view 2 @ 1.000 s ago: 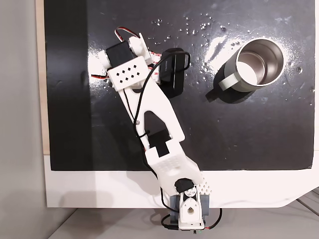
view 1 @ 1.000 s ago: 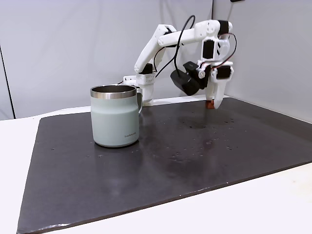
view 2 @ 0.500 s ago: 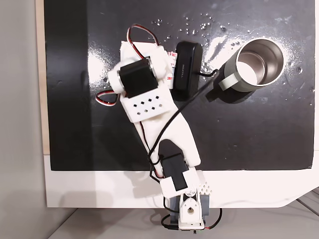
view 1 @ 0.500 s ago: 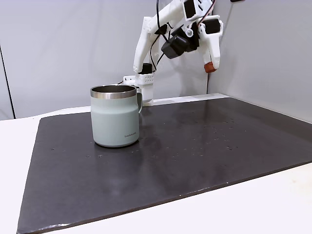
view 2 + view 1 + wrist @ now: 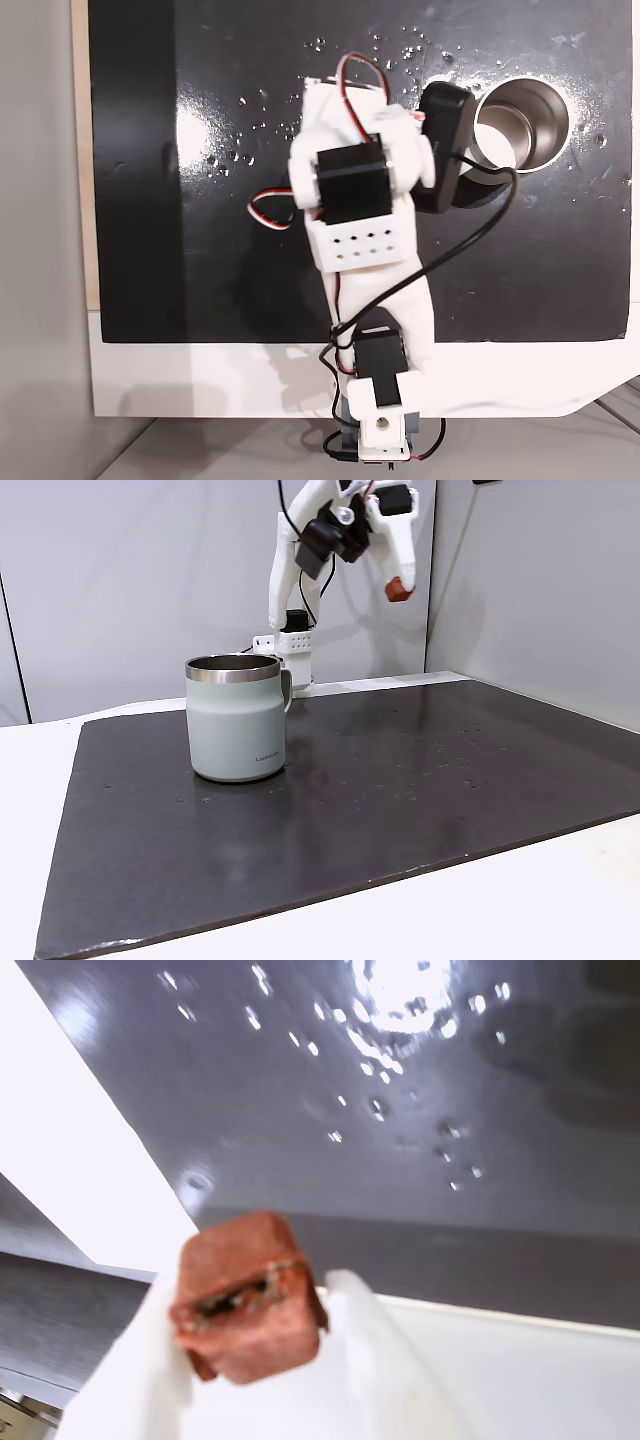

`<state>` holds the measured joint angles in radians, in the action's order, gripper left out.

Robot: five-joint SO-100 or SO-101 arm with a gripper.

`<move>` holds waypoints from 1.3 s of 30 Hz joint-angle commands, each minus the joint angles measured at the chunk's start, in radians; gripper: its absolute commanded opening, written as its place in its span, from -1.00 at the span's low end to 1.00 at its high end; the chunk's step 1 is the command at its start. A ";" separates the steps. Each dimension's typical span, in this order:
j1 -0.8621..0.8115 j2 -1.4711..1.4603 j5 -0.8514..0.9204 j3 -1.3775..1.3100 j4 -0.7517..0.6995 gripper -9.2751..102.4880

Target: Grasp a cube and put it in the cup.

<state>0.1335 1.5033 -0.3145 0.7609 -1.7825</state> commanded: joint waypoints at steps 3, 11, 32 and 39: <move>-0.156 0.077 0.092 -0.015 -0.008 -0.70; -0.376 0.067 0.196 -0.015 0.000 -0.70; -0.588 -0.247 0.374 -0.107 -0.011 -0.71; -0.598 -0.252 0.385 -0.110 -0.011 -0.70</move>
<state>-0.4510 1.2410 0.0598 0.7179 -1.7856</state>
